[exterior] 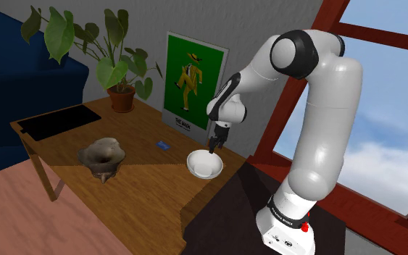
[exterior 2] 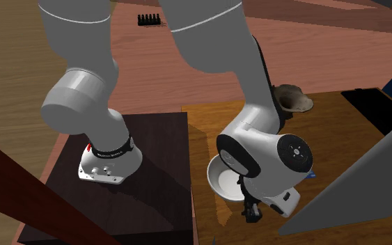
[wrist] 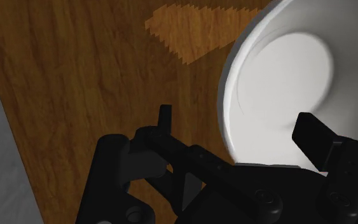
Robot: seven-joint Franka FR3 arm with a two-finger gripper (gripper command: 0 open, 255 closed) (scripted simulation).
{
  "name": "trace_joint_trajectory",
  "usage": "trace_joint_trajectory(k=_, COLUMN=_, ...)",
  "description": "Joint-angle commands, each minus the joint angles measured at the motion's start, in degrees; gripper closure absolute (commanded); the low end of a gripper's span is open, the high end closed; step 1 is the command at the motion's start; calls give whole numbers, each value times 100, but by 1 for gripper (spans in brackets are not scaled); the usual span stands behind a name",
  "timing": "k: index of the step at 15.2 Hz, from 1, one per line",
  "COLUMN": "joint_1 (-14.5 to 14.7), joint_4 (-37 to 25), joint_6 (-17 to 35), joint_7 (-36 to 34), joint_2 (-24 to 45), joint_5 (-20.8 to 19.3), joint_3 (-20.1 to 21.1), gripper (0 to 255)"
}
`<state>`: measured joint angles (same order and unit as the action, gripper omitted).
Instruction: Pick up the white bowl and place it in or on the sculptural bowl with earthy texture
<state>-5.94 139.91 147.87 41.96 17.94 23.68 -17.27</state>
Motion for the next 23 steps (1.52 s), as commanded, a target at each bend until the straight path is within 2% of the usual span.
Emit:
trace_joint_trajectory(k=1, joint_1=-38, joint_4=-12, joint_6=128, joint_7=98, joint_2=149, joint_5=142, joint_3=84, gripper=0)
trace_joint_trajectory(k=4, joint_1=-98, joint_4=-35, joint_6=292, joint_7=226, joint_2=350, joint_5=322, joint_3=203, gripper=0)
trace_joint_trajectory(k=11, joint_1=-99, joint_4=-35, joint_6=291, joint_7=225, joint_2=349, joint_5=321, joint_3=203, gripper=0)
trace_joint_trajectory(k=12, joint_1=-99, joint_4=-35, joint_6=291, joint_7=225, joint_2=349, joint_5=321, joint_3=203, gripper=255)
trace_joint_trajectory(k=21, joint_1=-99, joint_4=-35, joint_6=292, joint_7=225, joint_2=349, joint_5=322, joint_3=204, gripper=255)
trace_joint_trajectory(k=23, joint_1=-36, joint_4=10, joint_6=177, joint_7=114, joint_2=177, joint_5=185, joint_3=113, gripper=255)
